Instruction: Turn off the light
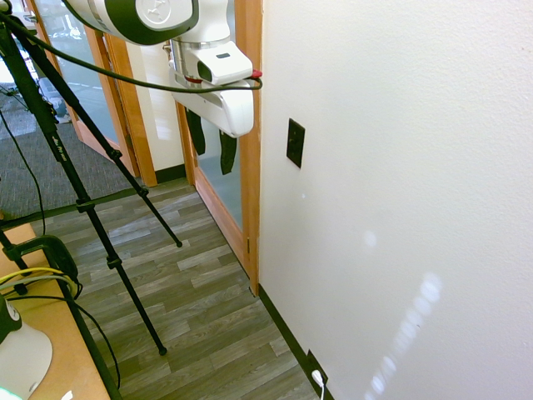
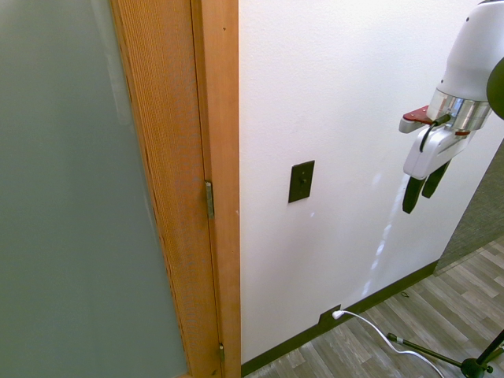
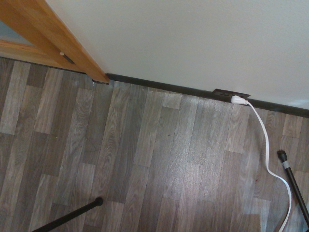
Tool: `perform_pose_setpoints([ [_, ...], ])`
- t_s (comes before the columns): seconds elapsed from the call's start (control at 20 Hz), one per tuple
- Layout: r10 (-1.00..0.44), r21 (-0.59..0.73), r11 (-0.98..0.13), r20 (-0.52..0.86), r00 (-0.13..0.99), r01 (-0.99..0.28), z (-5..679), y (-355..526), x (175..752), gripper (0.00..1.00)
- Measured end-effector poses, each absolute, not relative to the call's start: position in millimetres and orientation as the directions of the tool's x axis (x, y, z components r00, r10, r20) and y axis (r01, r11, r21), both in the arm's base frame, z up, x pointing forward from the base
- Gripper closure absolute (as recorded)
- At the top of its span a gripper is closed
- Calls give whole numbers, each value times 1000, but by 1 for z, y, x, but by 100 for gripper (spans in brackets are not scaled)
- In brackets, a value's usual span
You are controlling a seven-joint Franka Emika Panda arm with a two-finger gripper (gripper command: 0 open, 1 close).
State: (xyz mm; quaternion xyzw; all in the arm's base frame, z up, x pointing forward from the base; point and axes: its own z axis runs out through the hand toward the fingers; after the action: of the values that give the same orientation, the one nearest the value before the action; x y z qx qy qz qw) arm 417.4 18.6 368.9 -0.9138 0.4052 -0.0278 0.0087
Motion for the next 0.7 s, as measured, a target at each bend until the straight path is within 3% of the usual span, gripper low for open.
perform_pose_setpoints([
  [0.2, -729, -42, -684, 67, 681, -729, 368, 23, 424, 0],
  [0.7, -750, -289, -661, 284, 597, -692, 313, 84, 530, 0],
])
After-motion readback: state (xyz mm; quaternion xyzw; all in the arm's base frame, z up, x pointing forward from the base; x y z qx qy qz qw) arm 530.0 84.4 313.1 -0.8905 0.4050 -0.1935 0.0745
